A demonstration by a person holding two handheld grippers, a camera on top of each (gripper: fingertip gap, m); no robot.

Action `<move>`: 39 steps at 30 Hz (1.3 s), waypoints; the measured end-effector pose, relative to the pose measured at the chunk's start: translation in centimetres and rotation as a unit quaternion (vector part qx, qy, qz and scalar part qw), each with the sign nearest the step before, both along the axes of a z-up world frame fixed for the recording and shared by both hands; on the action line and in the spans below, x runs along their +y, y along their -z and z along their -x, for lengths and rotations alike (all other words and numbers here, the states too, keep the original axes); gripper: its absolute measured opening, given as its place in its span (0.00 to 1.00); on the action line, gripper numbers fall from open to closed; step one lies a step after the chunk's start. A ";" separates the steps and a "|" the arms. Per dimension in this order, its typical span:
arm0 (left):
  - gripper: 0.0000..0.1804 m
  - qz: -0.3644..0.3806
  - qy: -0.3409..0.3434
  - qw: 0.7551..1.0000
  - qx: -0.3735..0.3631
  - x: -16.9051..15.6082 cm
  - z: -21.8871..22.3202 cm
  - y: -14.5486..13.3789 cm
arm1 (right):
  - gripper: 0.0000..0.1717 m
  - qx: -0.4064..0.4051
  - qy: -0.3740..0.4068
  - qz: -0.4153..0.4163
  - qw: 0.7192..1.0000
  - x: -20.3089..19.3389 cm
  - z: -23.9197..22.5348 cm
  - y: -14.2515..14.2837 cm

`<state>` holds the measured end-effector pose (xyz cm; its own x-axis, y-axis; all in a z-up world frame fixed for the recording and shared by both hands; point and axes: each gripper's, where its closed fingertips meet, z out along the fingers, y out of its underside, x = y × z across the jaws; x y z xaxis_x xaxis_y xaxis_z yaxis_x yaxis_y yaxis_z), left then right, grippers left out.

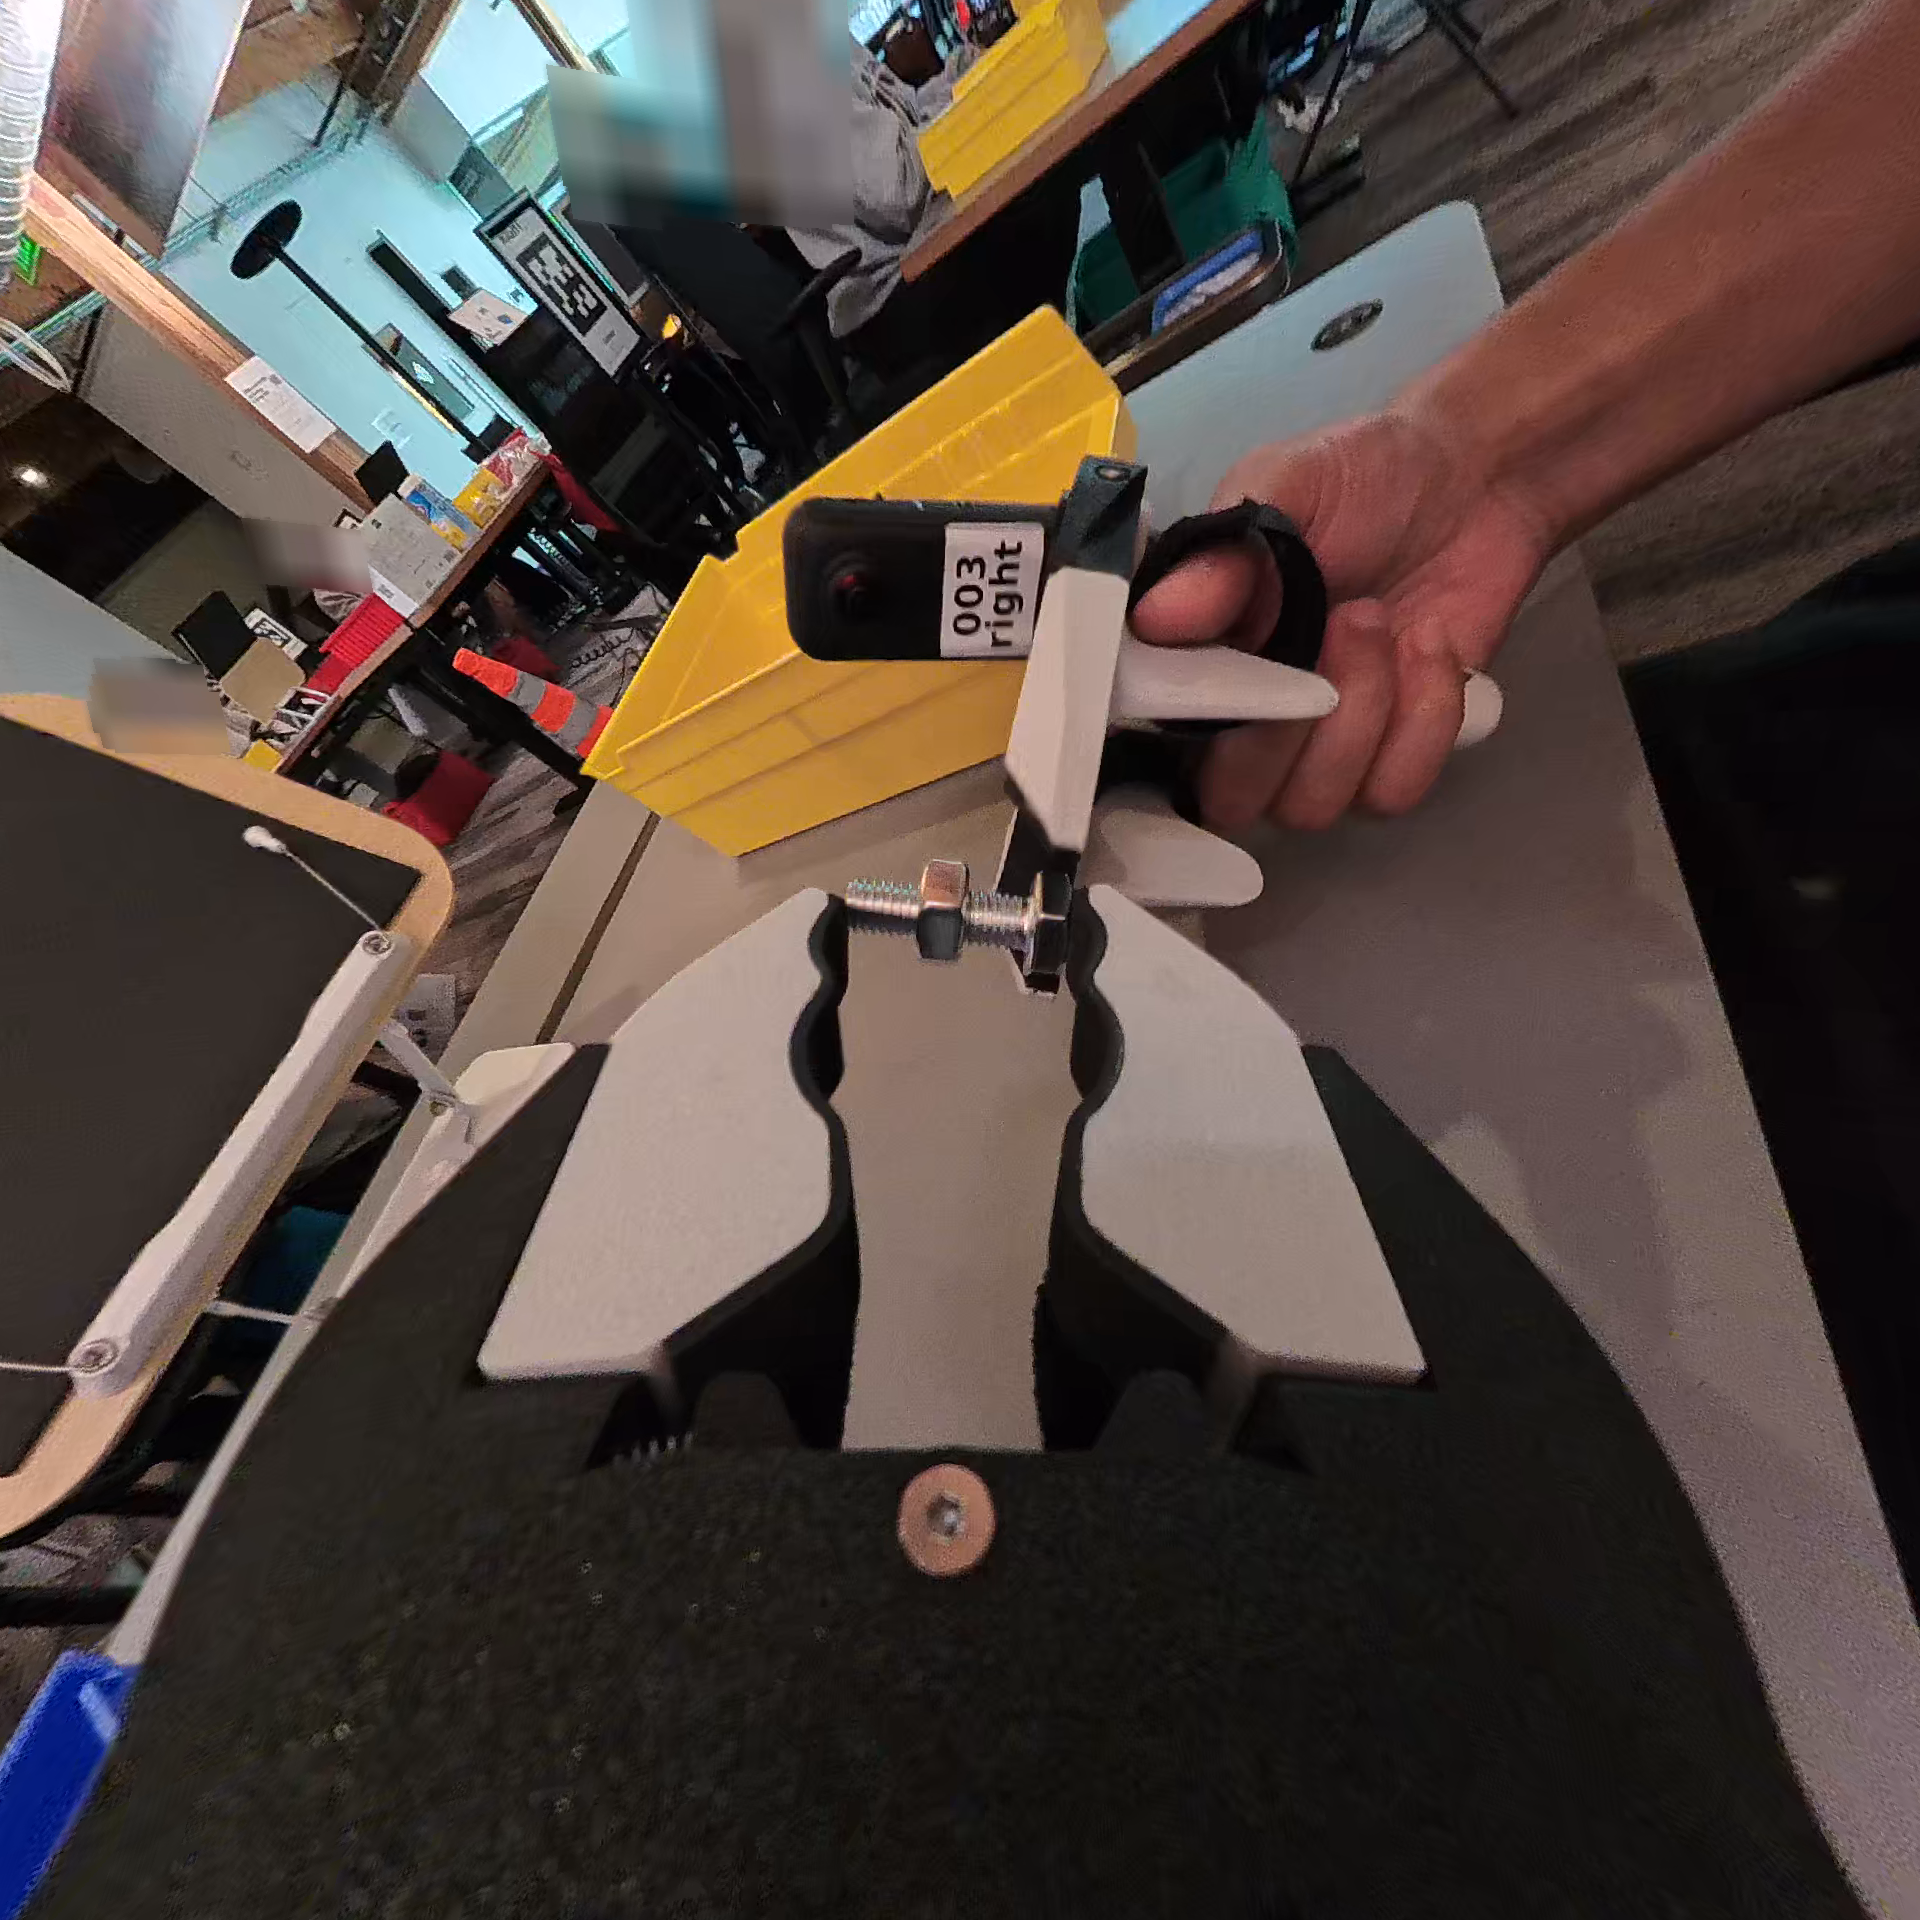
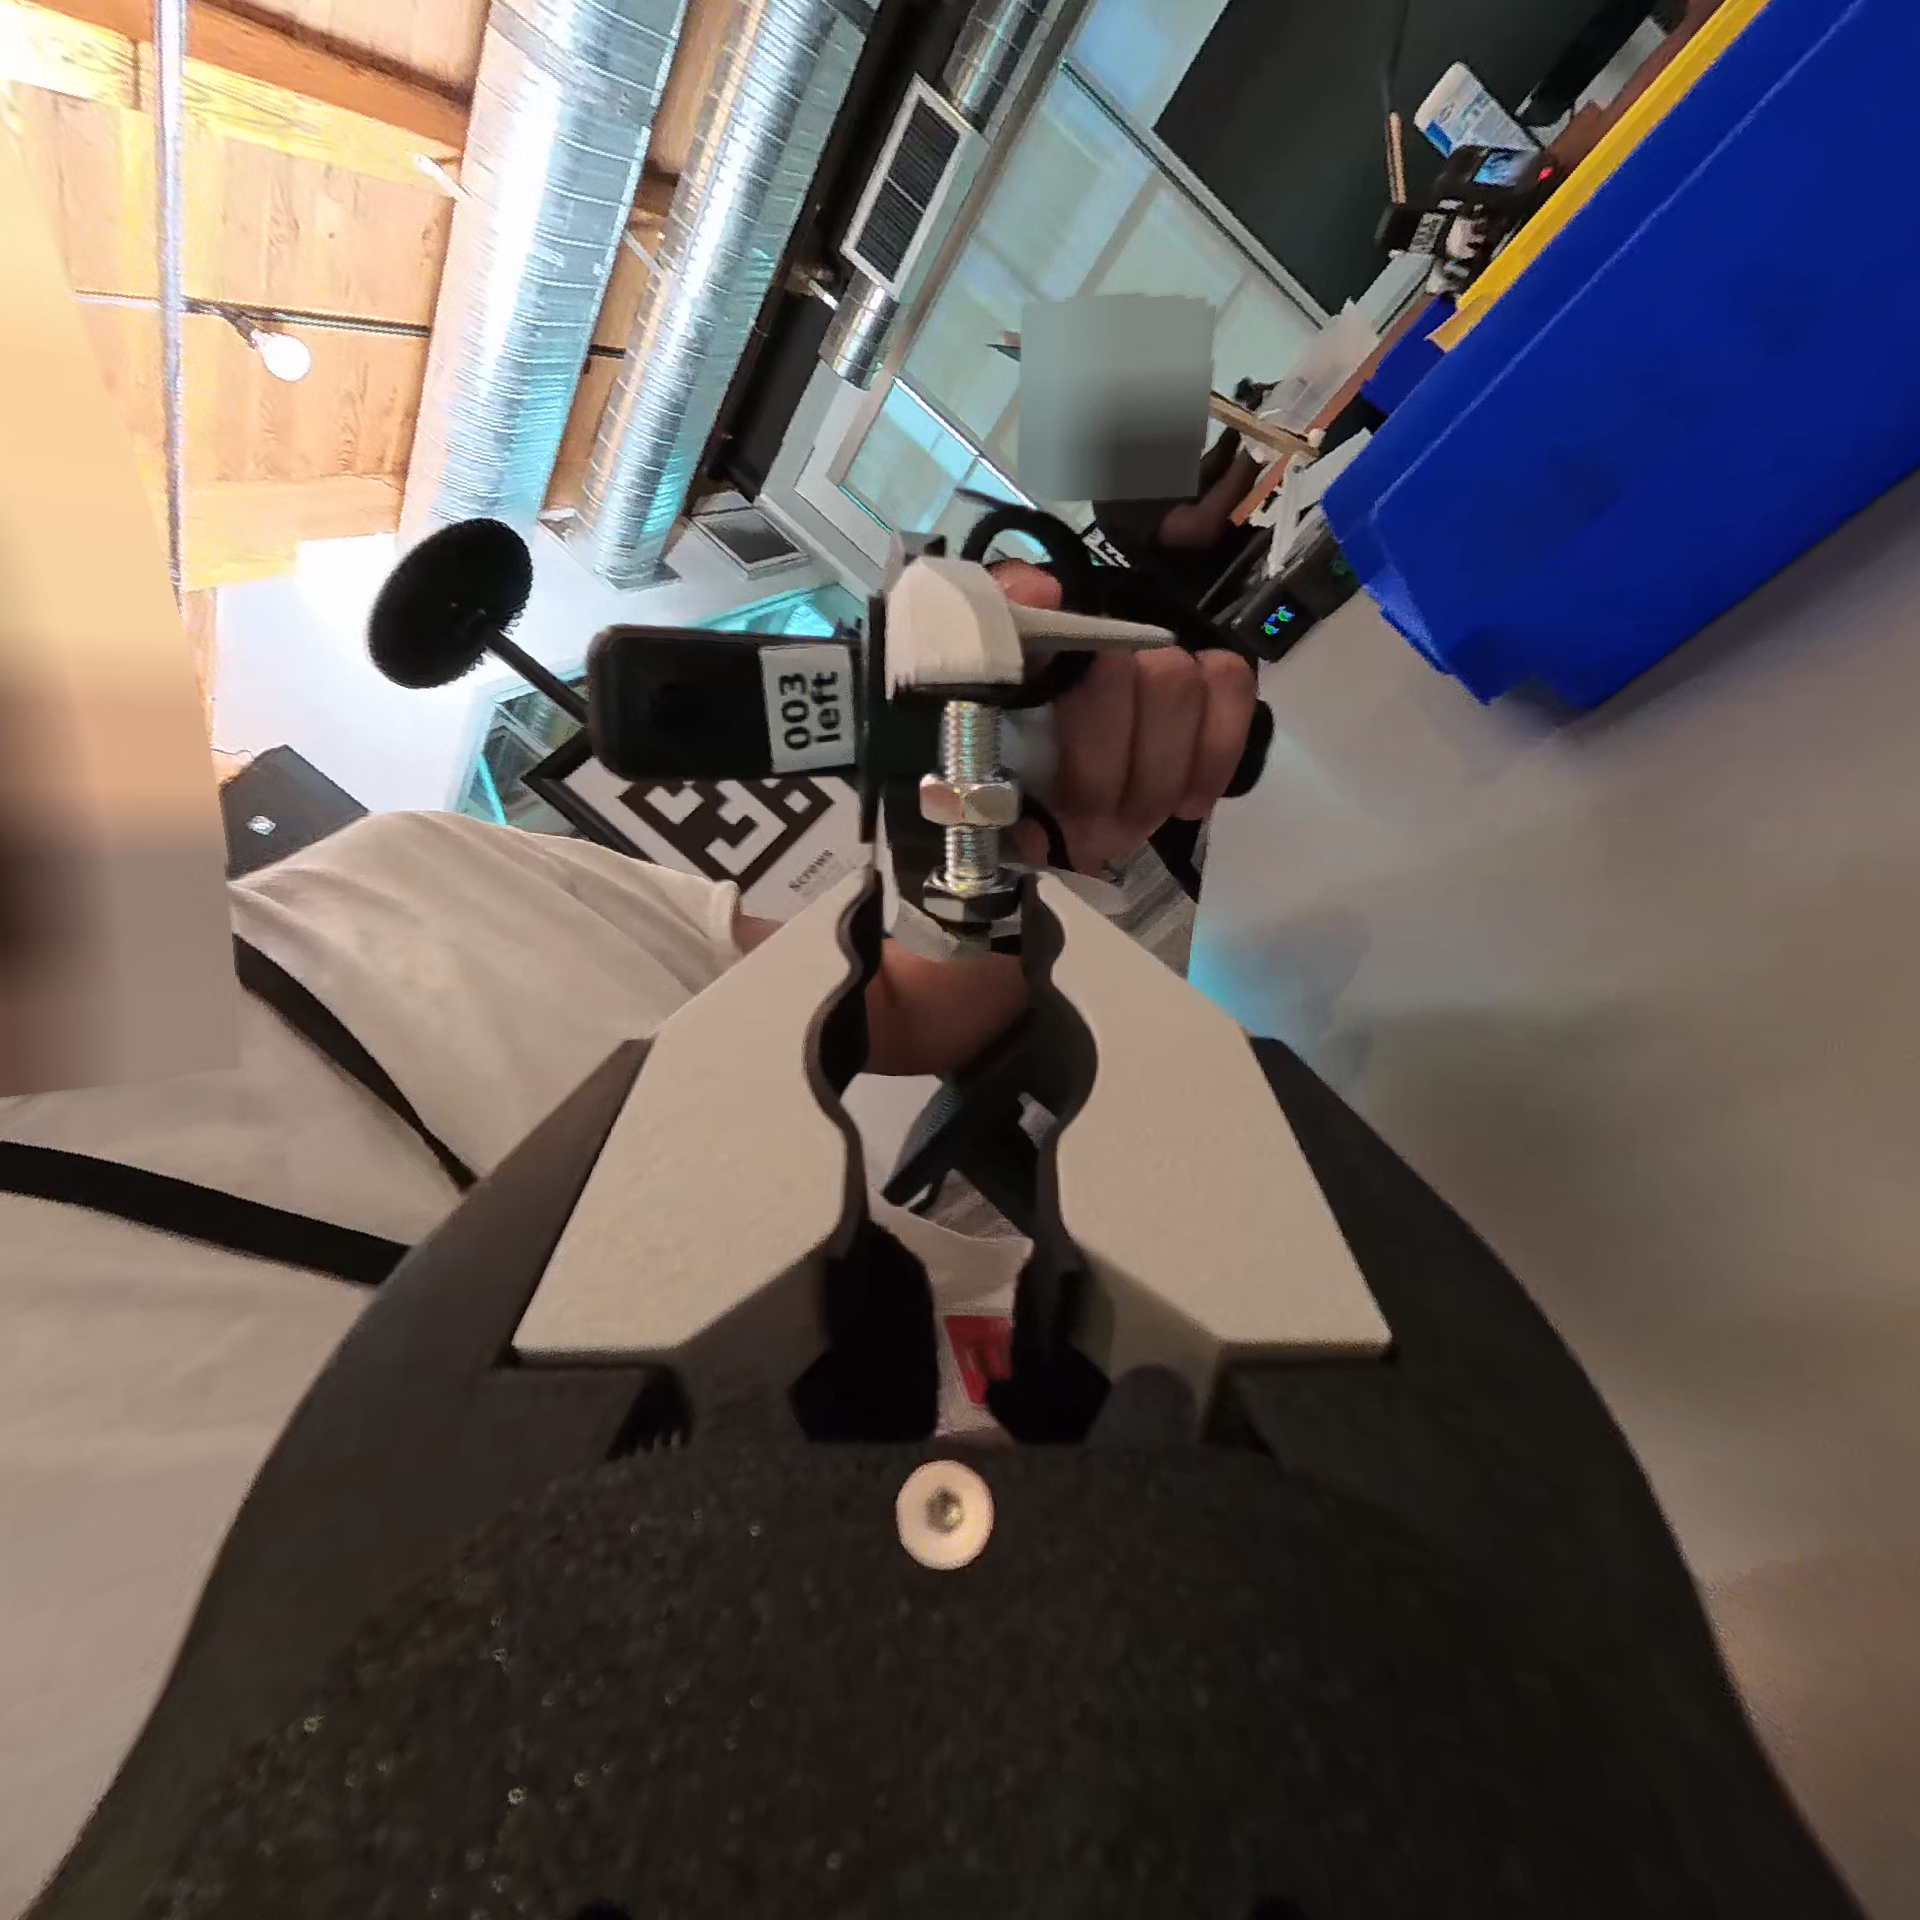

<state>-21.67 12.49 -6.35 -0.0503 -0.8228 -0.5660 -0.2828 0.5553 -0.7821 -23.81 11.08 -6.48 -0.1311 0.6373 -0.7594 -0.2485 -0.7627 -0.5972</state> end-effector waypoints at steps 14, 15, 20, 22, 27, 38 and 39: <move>0.29 0.221 -0.079 0.972 -0.034 0.7 0.7 -0.1 | 0.09 -0.081 0.113 -0.064 0.988 2.6 -1.4 0.8; 0.30 0.301 -0.078 0.949 -0.056 0.8 0.6 -0.3 | 0.10 -0.095 0.130 -0.085 0.983 2.9 -1.6 0.7; 0.34 0.565 0.019 0.816 -0.116 -0.3 -0.6 -1.6 | 0.10 -0.132 0.163 -0.143 0.967 2.9 -1.2 0.5; 0.35 0.552 0.011 0.826 -0.117 -0.6 -1.1 -1.5 | 0.10 -0.142 0.154 -0.145 0.967 2.7 -0.9 0.9; 0.30 0.478 -0.013 0.870 -0.119 -1.7 -0.5 -2.4 | 0.10 -0.146 0.190 -0.138 0.961 3.6 -2.6 0.7; 0.37 0.483 -0.039 0.859 -0.163 -0.3 -1.4 -2.6 | 0.10 -0.153 0.160 -0.154 0.963 2.6 -0.5 0.7; 0.39 0.485 -0.035 0.859 -0.160 -0.5 -1.3 -2.8 | 0.10 -0.153 0.161 -0.154 0.963 2.7 -0.6 0.7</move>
<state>-20.35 12.01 -3.59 0.0497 -0.9096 0.4125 0.0273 -0.4116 -0.9110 -23.24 13.73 -7.19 0.3106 0.8086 -0.4997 -0.2189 -0.4507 -0.8654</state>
